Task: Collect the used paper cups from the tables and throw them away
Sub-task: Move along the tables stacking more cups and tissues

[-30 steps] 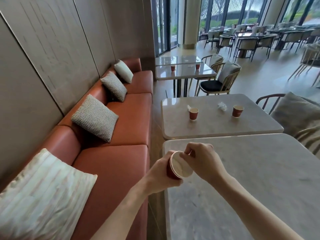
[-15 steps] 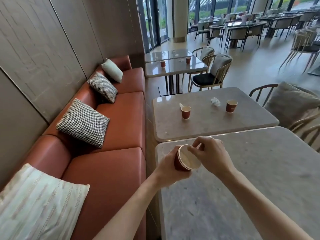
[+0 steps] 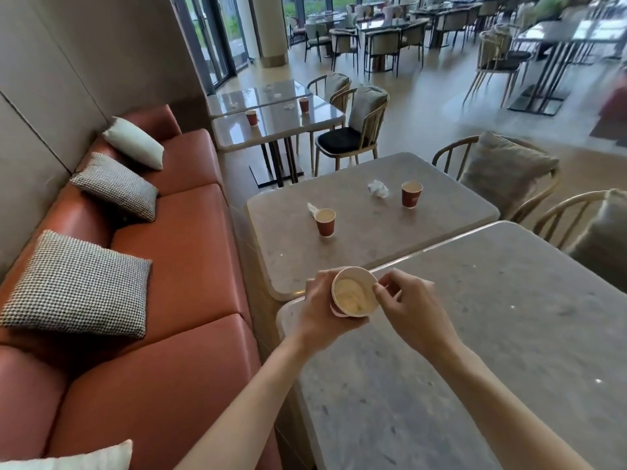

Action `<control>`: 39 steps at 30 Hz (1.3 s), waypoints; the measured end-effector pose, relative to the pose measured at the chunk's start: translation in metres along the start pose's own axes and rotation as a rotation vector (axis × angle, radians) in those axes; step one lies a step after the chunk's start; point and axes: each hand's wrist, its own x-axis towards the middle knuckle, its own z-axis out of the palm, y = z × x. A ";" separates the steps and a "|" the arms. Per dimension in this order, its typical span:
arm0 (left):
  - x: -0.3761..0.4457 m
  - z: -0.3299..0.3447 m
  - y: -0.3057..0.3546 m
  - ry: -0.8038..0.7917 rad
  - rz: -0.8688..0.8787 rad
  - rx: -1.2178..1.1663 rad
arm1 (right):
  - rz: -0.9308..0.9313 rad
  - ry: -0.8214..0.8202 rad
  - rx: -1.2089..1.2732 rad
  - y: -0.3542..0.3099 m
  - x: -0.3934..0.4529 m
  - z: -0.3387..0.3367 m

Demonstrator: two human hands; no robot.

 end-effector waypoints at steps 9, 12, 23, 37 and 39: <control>0.067 0.032 -0.039 -0.273 0.089 -0.204 | 0.261 0.129 -0.140 0.008 0.018 0.015; 0.078 0.043 -0.040 -0.321 0.091 -0.288 | 0.313 0.200 -0.126 0.007 0.019 0.014; 0.060 0.049 -0.037 -0.435 0.108 -0.347 | 0.284 0.098 -0.124 0.001 -0.005 0.024; 0.091 0.027 -0.060 -0.462 0.131 -0.347 | 0.293 0.231 -0.123 -0.011 0.024 0.058; 0.111 0.029 -0.072 -0.482 0.130 -0.362 | 0.308 0.240 -0.122 -0.009 0.043 0.067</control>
